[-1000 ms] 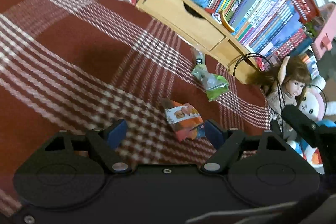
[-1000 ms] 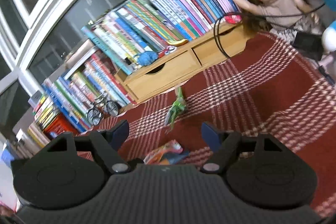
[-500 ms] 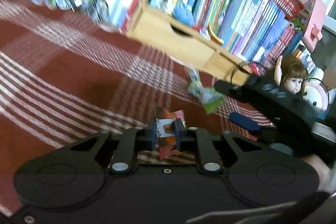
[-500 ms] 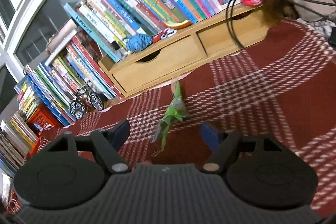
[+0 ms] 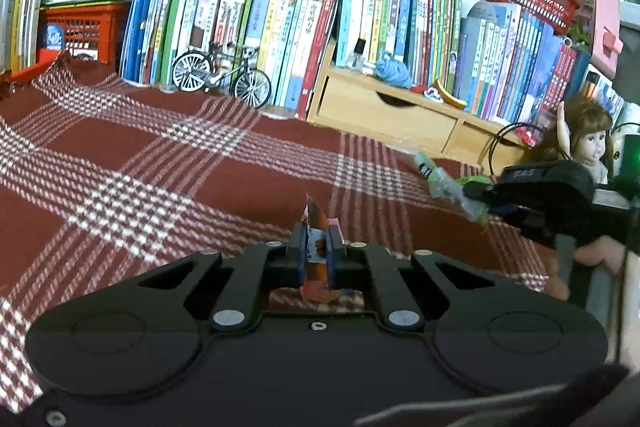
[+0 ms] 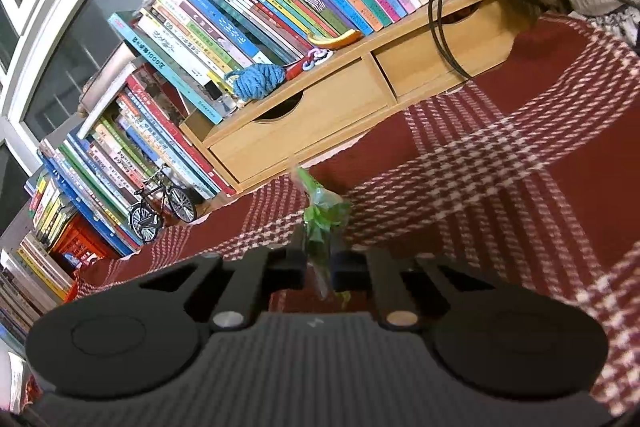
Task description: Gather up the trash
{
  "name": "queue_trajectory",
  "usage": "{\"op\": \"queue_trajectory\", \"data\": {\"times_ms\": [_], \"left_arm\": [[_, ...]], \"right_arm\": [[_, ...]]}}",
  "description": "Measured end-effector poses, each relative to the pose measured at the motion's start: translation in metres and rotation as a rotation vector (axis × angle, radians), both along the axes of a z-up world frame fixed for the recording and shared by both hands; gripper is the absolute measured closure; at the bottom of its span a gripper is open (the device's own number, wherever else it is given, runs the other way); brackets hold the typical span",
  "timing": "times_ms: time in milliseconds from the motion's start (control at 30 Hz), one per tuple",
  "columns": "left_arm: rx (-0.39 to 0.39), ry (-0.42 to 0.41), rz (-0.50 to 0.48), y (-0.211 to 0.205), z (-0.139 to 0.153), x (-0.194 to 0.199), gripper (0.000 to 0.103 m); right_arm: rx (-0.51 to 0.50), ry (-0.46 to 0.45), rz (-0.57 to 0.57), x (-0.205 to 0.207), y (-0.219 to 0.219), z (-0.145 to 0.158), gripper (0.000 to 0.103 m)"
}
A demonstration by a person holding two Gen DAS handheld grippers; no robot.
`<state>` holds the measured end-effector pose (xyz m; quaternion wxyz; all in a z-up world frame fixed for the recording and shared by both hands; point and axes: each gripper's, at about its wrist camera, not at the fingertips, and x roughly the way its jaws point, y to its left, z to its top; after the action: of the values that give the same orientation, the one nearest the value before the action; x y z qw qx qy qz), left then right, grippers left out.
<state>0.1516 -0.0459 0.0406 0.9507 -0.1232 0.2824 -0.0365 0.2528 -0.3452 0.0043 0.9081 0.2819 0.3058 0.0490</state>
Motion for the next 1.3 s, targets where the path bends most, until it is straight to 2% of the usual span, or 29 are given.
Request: {"op": "queue_trajectory", "data": {"times_ms": [267,567,867,1300], "left_arm": [[0.029,0.002,-0.005,0.001,0.015,-0.033,0.095],[0.035,-0.008,-0.006,0.015,0.036,-0.098,0.095],[0.022,-0.012,-0.015,0.037,0.044,-0.171,0.095],[0.012,-0.037,-0.062,0.049,0.053,-0.248,0.095]], "right_arm": [[-0.017,-0.025,0.055,-0.059,0.003,0.024,0.092],[-0.037,-0.055,0.113,-0.157,0.011,0.053,0.092],[-0.048,-0.077,0.162,-0.248,0.024,0.063,0.092],[-0.156,-0.113,0.212,-0.334,0.062,0.075,0.092]]}}
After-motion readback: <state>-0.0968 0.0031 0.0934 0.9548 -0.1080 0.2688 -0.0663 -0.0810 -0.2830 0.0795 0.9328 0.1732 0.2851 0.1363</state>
